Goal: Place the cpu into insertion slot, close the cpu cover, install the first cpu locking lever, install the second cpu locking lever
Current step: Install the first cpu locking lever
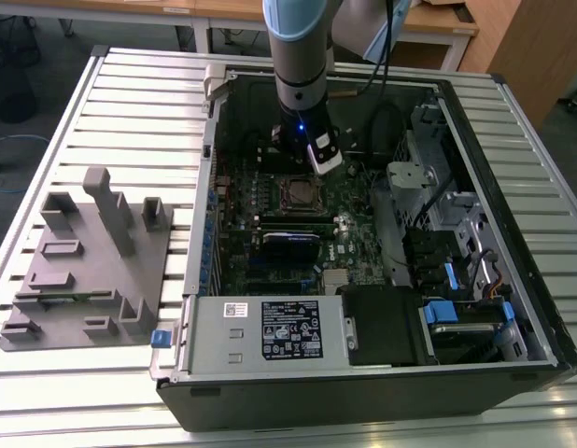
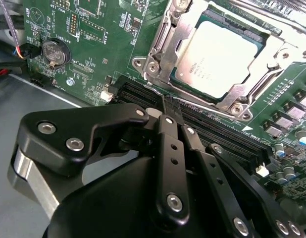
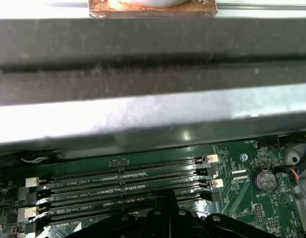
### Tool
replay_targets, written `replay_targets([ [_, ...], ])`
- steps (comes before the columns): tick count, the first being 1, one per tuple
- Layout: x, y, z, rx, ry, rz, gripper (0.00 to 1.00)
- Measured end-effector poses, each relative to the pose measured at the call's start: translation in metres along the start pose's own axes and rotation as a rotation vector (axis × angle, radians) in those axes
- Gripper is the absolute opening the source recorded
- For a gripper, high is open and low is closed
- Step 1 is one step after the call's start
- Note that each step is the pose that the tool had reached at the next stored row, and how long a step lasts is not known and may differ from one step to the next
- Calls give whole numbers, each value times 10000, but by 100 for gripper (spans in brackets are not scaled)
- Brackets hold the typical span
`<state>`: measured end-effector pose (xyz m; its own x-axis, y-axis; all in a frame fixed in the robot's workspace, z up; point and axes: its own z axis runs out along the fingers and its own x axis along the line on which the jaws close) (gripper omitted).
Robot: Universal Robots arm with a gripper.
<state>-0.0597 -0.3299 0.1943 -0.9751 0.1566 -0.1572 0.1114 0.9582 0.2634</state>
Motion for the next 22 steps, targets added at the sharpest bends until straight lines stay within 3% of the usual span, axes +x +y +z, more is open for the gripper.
replay_targets([
  [22, 8, -18, 45, -2, -21, 0, 10],
])
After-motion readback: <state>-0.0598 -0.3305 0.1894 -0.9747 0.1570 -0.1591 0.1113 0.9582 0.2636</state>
